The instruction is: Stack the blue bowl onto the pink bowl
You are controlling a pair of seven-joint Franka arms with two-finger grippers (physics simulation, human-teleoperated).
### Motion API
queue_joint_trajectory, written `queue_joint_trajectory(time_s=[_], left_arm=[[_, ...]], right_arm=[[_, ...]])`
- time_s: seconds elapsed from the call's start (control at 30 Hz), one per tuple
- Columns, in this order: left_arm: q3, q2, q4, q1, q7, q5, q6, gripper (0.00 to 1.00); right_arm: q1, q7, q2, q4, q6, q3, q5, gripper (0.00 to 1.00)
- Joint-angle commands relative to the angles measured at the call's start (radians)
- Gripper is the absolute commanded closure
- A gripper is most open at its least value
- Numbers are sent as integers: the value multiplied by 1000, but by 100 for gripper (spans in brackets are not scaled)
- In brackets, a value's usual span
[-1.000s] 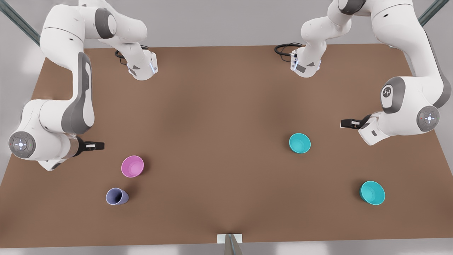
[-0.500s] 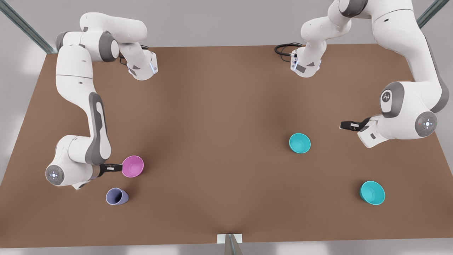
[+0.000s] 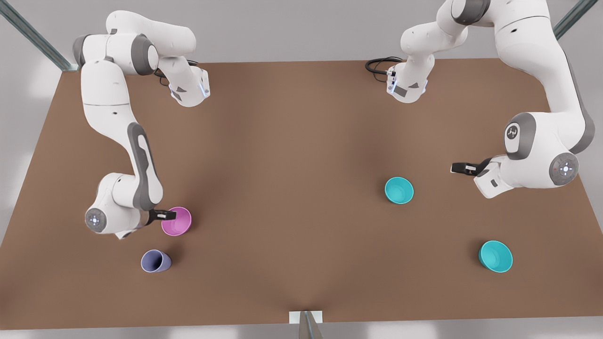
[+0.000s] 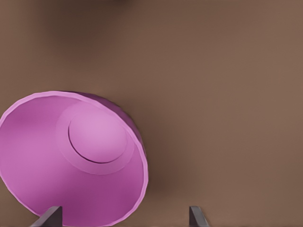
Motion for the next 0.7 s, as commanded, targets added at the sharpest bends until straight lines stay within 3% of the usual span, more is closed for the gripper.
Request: queue_joint_trajectory(time_s=[0.0, 0.37, 0.43, 0.53, 0.67], left_arm=[[0, -1, 0, 0, 7, 1, 1, 0], [0, 7, 2, 2, 7, -1, 4, 0], [0, 11, 0, 2, 7, -1, 4, 0], [0, 13, 0, 2, 7, -1, 5, 0], [0, 14, 0, 2, 7, -1, 7, 0]], right_arm=[[0, 9, 1, -12, 72, 0, 18, 0], [-2, 9, 47, -3, 94, 0, 70, 1], [-2, -3, 46, -3, 92, 0, 70, 24], [-3, -2, 47, -1, 89, 0, 70, 76], [-3, 0, 47, 11, 82, 0, 70, 79]])
